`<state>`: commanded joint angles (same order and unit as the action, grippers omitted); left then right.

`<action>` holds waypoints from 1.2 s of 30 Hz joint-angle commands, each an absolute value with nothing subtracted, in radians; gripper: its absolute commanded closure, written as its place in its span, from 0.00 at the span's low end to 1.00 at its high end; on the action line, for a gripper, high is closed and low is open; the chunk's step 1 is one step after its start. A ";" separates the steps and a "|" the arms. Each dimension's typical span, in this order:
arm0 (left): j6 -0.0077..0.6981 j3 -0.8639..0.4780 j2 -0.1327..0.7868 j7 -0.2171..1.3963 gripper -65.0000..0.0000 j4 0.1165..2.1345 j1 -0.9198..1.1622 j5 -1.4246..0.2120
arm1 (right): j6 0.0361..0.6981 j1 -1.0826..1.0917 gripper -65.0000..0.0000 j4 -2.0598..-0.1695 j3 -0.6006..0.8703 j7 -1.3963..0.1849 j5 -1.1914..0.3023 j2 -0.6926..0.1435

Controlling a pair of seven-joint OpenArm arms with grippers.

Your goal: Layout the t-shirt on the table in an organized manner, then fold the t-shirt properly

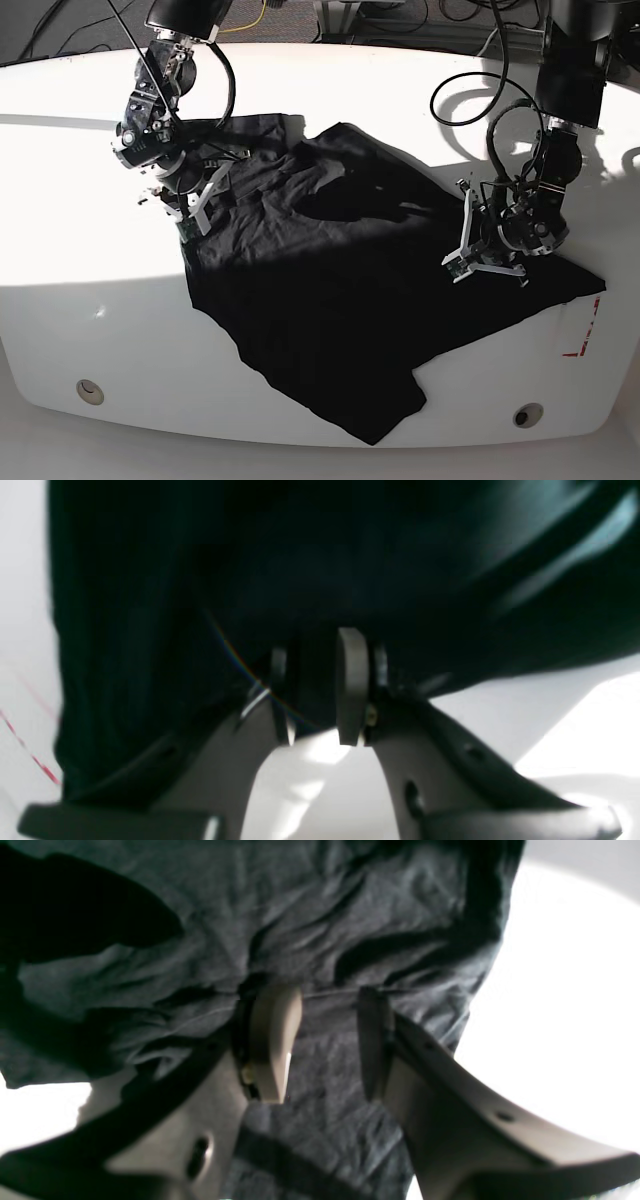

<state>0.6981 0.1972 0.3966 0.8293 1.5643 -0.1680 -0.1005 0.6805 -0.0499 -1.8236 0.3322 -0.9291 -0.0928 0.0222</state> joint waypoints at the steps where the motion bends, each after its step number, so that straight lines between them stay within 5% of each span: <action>1: 0.698 0.168 0.381 0.829 0.72 1.606 -0.128 -0.102 | 0.680 -0.050 0.67 -1.824 0.323 -0.929 -0.093 0.022; 7: 0.698 -0.041 0.265 0.829 0.43 1.761 0.039 -0.102 | 0.679 -0.045 0.67 -1.825 0.311 -0.929 -0.093 0.022; 11: 0.698 -0.197 0.173 0.828 0.33 1.805 0.104 -0.102 | 0.679 -0.042 0.67 -1.825 0.309 -0.928 -0.093 0.021; 21: 0.698 -0.599 -0.025 0.828 0.33 1.797 0.131 -0.101 | 0.680 -0.033 0.67 -1.822 0.308 -0.928 -0.093 0.021; 36: 0.698 -0.559 -0.119 0.860 0.33 1.701 0.120 -0.102 | 0.684 -0.039 0.67 -1.842 0.308 -0.931 -0.097 0.019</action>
<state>0.6981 -0.5593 -0.1189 0.8600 1.7008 0.1204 -0.1020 0.6836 -0.0391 -1.8420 0.3076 -0.9306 -0.0974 0.0192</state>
